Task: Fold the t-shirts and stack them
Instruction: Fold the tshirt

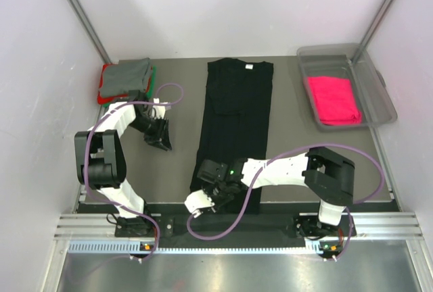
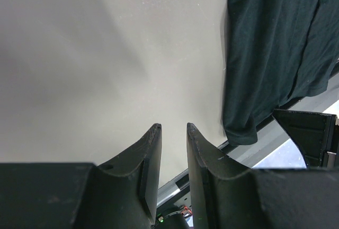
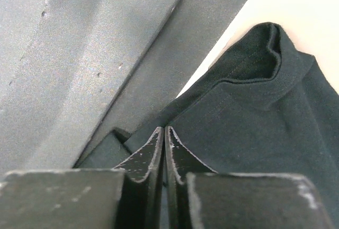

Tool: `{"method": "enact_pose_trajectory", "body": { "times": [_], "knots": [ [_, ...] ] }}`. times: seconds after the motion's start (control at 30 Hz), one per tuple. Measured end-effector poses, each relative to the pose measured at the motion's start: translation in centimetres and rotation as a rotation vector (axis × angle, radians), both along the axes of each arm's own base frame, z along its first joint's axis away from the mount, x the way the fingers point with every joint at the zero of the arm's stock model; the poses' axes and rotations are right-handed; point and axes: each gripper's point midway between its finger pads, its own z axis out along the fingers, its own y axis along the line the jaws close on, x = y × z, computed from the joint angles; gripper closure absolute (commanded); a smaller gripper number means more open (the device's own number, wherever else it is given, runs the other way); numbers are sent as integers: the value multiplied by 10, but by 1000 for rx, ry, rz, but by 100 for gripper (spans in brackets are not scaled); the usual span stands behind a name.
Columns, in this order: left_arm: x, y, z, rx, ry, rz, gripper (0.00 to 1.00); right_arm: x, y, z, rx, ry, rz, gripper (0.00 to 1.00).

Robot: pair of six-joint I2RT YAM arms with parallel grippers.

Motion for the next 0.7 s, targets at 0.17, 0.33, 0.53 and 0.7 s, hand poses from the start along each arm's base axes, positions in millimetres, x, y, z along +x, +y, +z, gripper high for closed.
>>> {"method": "enact_pose_trajectory", "body": {
  "times": [0.17,0.33,0.53,0.7],
  "knots": [
    [0,0,0,0,0,0,69,0,-1,0,-2,0,-1,100],
    [0,0,0,0,0,0,70,-1,-3,11,10,-2,0,100],
    [0,0,0,0,0,0,70,-5,-13,19,16,1,2,100],
    [0,0,0,1,0,0,69,-9,-24,13,-16,15,3,100]
  ]
}}
